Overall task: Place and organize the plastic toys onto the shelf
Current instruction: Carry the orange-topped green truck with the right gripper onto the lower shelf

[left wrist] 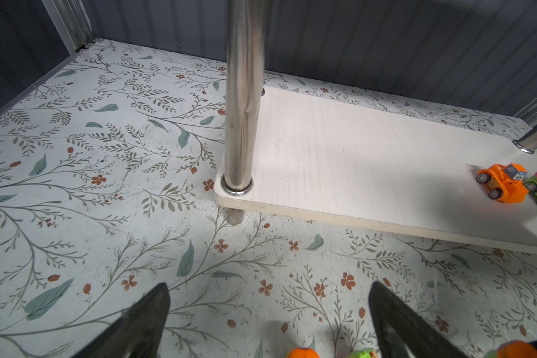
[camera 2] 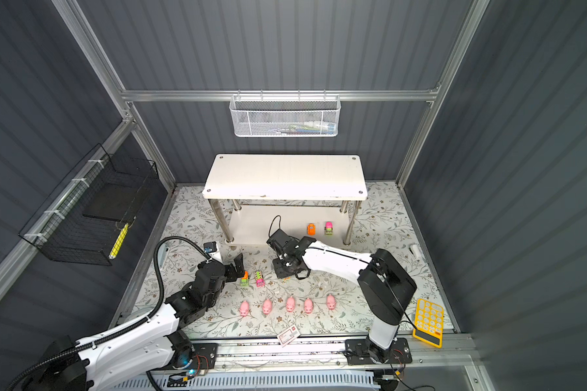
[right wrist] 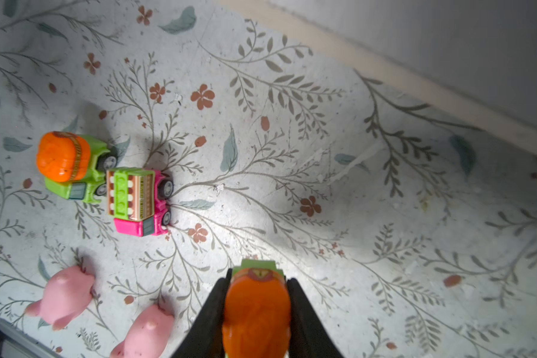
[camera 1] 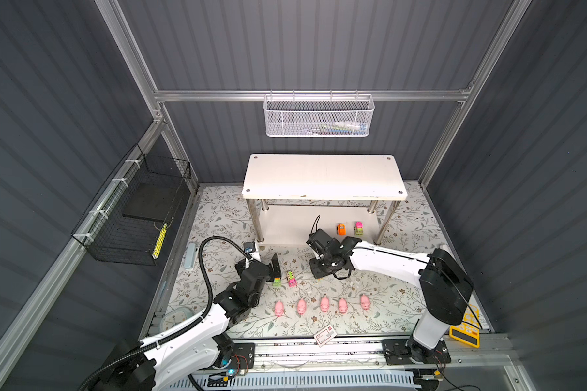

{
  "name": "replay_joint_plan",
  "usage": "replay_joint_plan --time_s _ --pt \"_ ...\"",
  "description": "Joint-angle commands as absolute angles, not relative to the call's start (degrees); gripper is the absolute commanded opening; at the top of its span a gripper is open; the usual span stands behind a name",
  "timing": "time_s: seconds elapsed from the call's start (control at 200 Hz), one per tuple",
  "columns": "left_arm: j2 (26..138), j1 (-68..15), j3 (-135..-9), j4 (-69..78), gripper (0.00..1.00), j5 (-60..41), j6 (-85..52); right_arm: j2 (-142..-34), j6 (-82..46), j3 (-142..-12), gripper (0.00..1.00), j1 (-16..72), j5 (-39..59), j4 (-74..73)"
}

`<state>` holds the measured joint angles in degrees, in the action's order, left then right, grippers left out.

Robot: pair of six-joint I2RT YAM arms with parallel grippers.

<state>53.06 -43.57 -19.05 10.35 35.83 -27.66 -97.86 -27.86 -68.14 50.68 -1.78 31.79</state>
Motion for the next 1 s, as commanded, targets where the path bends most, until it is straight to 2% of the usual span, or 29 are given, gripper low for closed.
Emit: replay_joint_plan --time_s 0.0,0.16,0.34,0.795,0.996 --pt "51.8 -43.8 -18.6 10.3 1.0 37.5 -27.4 -94.5 -28.8 -68.4 0.32 51.0 -6.3 34.0" --pt "51.8 -43.9 -18.6 10.3 1.0 37.5 -27.5 -92.2 -29.5 -69.7 0.32 50.8 -13.1 31.2" --pt "51.6 -43.9 -19.0 10.0 1.0 37.1 -27.3 -95.0 -28.9 -71.2 0.33 49.3 -17.7 26.6" --pt "50.2 -43.9 -18.2 9.0 1.0 36.9 -27.9 -100.2 -27.9 -72.2 0.33 41.6 -19.7 14.5" --pt "50.6 -43.9 -18.4 9.0 1.0 36.9 -28.0 -103.7 -27.1 -75.6 0.34 39.4 -19.6 13.4"
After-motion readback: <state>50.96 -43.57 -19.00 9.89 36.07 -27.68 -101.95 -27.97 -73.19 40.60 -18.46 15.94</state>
